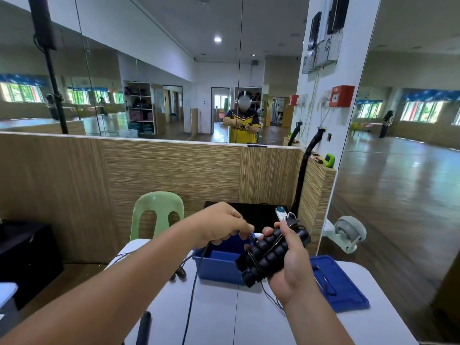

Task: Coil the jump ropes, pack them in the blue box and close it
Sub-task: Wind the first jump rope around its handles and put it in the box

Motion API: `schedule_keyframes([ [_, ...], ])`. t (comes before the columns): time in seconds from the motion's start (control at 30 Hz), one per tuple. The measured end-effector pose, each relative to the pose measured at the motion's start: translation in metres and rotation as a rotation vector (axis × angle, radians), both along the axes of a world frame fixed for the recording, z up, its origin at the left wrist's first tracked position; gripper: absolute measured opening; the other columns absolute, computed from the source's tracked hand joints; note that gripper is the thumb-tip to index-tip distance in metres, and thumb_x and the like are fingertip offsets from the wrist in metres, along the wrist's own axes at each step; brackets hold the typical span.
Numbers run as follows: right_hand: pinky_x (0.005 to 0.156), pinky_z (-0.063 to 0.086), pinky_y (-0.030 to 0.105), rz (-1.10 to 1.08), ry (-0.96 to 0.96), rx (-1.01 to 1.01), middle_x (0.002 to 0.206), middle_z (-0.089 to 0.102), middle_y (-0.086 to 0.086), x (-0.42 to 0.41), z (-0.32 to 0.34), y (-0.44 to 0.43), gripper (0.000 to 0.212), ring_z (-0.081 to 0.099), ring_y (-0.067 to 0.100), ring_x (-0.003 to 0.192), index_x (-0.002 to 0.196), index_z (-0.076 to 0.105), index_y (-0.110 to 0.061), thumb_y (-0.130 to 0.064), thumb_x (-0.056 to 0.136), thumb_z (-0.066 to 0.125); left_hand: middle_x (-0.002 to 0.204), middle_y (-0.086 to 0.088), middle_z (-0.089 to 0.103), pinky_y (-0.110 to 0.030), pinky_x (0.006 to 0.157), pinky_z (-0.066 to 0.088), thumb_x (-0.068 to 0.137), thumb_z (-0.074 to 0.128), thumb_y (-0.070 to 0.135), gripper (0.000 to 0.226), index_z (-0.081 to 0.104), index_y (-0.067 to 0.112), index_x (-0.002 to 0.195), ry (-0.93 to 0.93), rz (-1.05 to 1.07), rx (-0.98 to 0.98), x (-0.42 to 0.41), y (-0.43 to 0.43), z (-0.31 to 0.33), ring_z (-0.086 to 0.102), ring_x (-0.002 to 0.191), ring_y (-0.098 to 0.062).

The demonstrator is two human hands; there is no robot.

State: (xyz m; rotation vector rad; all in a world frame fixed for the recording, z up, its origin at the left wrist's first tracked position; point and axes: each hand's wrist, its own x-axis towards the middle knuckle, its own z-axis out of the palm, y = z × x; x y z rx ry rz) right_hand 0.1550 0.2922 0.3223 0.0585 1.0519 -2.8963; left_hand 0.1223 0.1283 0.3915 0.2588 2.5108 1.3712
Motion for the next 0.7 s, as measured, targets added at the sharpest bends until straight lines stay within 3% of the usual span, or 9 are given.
schedule_keyframes([
  [0.1,0.090,0.052,0.047,-0.072,-0.029,0.006,0.082,0.066,0.002,-0.004,-0.002,0.001,0.015,0.061,0.020,0.078,0.094,0.062,-0.017,-0.031,0.098,0.061,0.052,0.004,0.044,-0.023,0.044,0.016,0.102,0.057,0.029,0.035,0.069,0.006,0.079,-0.067,0.109,0.134,0.008,0.009,-0.002,0.027,0.045,-0.010],
  [0.27,0.092,0.053,0.052,-0.169,-0.010,0.050,0.081,0.067,0.000,-0.013,0.001,-0.001,0.019,0.063,0.019,0.073,0.090,0.065,-0.016,-0.032,0.099,0.063,0.055,0.002,0.046,-0.020,0.039,0.016,0.105,0.047,0.032,0.045,0.068,0.005,0.076,-0.143,0.250,0.391,0.024,0.021,-0.011,0.027,0.041,-0.007],
  [0.4,0.080,0.053,0.047,-0.262,0.003,0.130,0.072,0.066,0.001,-0.018,0.001,-0.006,0.028,0.065,0.021,0.068,0.080,0.066,-0.014,-0.032,0.100,0.063,0.048,0.005,0.050,-0.021,0.039,0.023,0.104,0.050,0.025,0.037,0.066,0.005,0.078,-0.025,0.347,0.391,0.036,0.029,-0.018,0.033,0.036,-0.008],
  [0.57,0.084,0.053,0.052,-0.317,0.009,0.167,0.084,0.063,0.010,-0.021,0.000,-0.011,0.027,0.060,0.031,0.085,0.088,0.067,-0.010,-0.035,0.097,0.066,0.045,0.009,0.046,-0.019,0.041,0.029,0.105,0.050,0.023,0.040,0.060,0.008,0.069,0.170,0.401,0.390,0.050,0.034,-0.030,0.038,0.041,-0.007],
  [0.7,0.088,0.054,0.057,-0.320,0.047,0.184,0.088,0.062,0.012,-0.022,-0.002,-0.012,0.026,0.060,0.033,0.089,0.091,0.067,-0.010,-0.035,0.098,0.065,0.047,0.011,0.050,-0.013,0.040,0.033,0.105,0.052,0.019,0.033,0.066,0.004,0.079,0.139,0.443,0.535,0.057,0.039,-0.031,0.040,0.039,0.000],
])
